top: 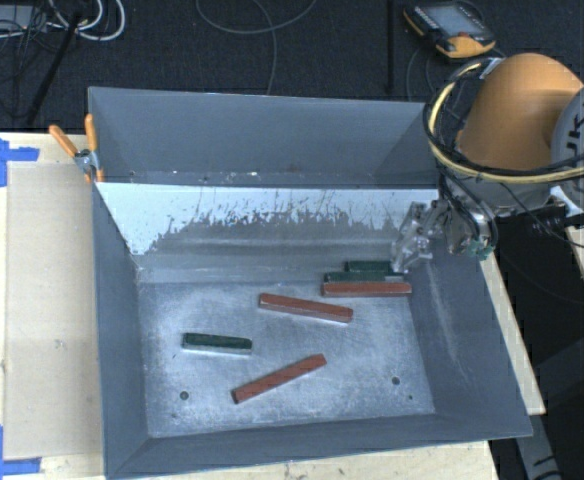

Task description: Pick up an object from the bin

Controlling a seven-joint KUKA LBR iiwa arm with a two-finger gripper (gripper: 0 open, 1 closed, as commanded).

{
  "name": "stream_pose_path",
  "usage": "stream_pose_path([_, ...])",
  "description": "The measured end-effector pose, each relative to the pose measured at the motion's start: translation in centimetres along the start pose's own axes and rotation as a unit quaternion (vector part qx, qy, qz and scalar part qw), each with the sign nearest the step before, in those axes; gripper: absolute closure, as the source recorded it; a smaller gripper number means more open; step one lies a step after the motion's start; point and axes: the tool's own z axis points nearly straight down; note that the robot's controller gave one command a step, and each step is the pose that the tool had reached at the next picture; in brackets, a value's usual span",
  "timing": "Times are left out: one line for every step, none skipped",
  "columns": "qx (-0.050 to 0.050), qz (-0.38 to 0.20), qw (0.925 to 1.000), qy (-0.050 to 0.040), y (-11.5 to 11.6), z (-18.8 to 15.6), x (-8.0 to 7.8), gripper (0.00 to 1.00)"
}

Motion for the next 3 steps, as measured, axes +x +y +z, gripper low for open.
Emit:
stream_pose_path([0.000, -0.082, 0.9966, 0.0013, 0.0, 0.5, 1.7, 0.00])
stream_pose_path([0.000, -0.082, 0.9966, 0.0012, 0.0, 0.5, 1.7, 0.00])
stream_pose_path([0.001, -0.110, 0.9939, -0.0029, 1.0, 3.7, 1.2, 0.00])
